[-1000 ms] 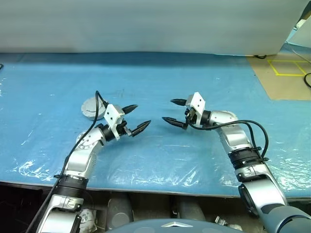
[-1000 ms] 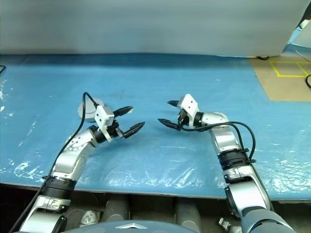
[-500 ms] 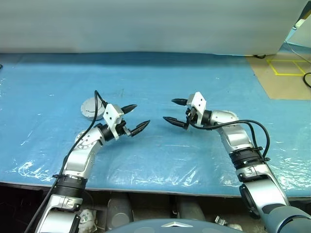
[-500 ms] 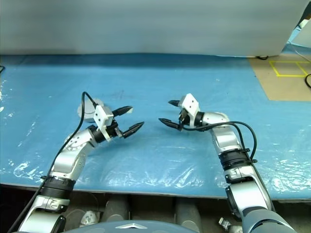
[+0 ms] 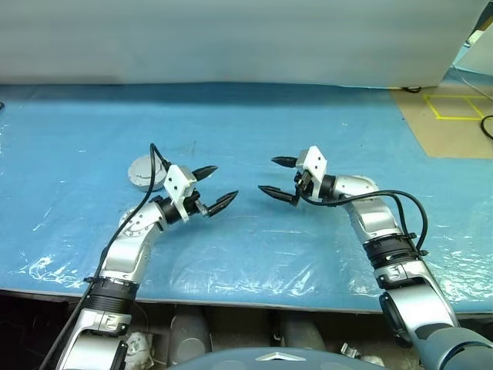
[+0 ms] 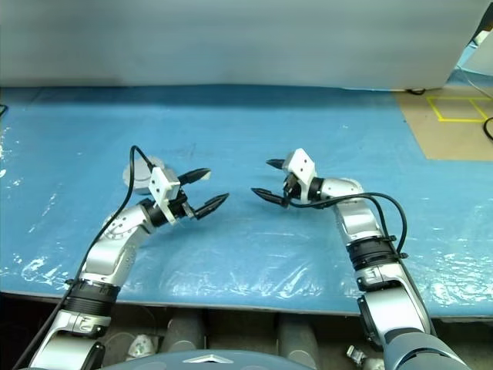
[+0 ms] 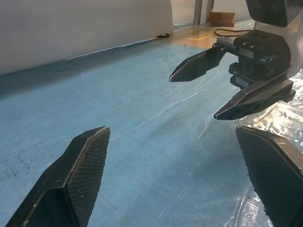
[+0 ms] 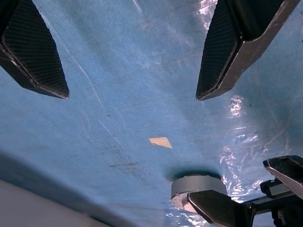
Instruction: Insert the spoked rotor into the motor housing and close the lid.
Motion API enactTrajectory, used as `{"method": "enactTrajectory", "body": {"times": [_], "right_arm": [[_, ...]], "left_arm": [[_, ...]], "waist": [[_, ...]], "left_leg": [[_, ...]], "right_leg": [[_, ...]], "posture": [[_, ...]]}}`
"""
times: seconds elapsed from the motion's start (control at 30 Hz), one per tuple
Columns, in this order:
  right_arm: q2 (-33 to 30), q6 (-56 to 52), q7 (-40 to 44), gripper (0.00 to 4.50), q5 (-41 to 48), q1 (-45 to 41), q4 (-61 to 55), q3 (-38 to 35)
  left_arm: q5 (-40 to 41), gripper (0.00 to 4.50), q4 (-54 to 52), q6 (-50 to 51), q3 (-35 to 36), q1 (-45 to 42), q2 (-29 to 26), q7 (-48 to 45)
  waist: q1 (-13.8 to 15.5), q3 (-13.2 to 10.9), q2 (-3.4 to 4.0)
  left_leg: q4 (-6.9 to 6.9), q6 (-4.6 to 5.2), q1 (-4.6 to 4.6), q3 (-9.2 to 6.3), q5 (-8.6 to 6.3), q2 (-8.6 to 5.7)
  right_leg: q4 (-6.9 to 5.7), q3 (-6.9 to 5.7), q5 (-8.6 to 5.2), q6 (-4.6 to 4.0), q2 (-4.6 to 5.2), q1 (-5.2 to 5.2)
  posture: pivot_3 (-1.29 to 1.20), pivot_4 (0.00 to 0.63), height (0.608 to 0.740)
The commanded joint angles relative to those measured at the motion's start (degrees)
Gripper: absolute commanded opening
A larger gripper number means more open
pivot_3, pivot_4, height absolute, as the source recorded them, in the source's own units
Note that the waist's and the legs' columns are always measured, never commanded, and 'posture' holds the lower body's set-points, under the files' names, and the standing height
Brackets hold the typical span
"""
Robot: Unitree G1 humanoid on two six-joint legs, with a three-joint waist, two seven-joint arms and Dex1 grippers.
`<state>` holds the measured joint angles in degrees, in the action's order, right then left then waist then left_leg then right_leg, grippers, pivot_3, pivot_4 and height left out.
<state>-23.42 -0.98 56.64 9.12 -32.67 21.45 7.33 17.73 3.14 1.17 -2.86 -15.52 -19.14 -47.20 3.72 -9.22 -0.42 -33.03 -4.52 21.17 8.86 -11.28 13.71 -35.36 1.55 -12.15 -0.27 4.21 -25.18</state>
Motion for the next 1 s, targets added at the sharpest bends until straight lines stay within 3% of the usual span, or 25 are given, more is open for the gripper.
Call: {"method": "enactTrajectory", "body": {"times": [0.03, 1.0], "right_arm": [[-0.4, 1.2, 0.2, 4.5, 0.6, -1.1, -1.7, -0.9], [-0.1, 2.5, 0.2, 4.5, 0.0, -2.2, -0.2, -0.6]], "left_arm": [[0.4, 4.48, -2.0, -0.5, 0.1, -0.7, 0.2, 0.1], [-0.2, 4.48, -0.9, -1.0, 0.0, -1.5, 0.7, 0.0]], "waist": [[0.0, 0.0, 0.0], [0.0, 0.0, 0.0]], "left_leg": [[0.0, 0.0, 0.0, 0.0, 0.0, 0.0], [0.0, 0.0, 0.0, 0.0, 0.0, 0.0]], "right_leg": [[0.0, 0.0, 0.0, 0.0, 0.0, 0.0], [0.0, 0.0, 0.0, 0.0, 0.0, 0.0]], "posture": [[0.0, 0.15, 0.74], [0.0, 0.15, 0.74]]}}
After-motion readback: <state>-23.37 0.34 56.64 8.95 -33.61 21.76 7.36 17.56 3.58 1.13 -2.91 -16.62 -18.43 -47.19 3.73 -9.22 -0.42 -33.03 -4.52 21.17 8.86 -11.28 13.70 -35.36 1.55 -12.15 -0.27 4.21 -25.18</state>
